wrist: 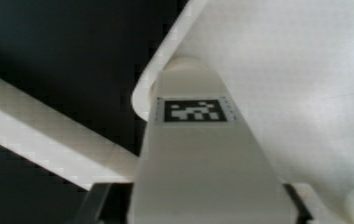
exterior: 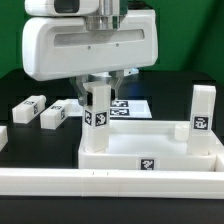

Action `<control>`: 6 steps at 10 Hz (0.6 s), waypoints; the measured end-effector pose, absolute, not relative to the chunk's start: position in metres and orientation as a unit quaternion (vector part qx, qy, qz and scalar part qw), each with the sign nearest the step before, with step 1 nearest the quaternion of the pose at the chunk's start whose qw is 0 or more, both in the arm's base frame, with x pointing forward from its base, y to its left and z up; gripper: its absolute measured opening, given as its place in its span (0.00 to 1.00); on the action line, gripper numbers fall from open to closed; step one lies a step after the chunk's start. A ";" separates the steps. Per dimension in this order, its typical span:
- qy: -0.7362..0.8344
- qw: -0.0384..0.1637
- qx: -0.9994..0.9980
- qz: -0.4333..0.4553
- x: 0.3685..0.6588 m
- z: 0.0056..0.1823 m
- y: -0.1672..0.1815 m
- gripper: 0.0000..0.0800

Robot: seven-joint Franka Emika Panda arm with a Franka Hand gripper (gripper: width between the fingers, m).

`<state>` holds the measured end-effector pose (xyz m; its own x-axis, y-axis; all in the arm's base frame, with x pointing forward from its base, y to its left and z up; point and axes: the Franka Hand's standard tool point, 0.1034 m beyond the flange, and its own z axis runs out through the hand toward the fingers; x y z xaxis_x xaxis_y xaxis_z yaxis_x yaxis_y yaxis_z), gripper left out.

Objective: Assemble desk

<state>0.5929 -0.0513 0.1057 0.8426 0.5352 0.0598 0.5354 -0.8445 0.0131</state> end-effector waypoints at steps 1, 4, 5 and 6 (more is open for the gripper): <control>-0.279 0.002 -0.960 -0.030 0.593 0.106 -0.051 0.36; -0.114 0.018 -0.993 -0.037 0.592 0.105 -0.054 0.36; -0.066 0.022 -0.997 -0.041 0.592 0.105 -0.055 0.36; -0.014 0.026 -0.999 -0.044 0.592 0.105 -0.056 0.36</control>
Offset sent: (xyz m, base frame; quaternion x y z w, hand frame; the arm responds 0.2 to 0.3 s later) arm -0.0110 -0.0002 0.0020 0.0157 0.0157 0.3612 0.9322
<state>0.5924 -0.0563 0.1046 0.9957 0.0265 0.0884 0.0311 -0.9982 -0.0515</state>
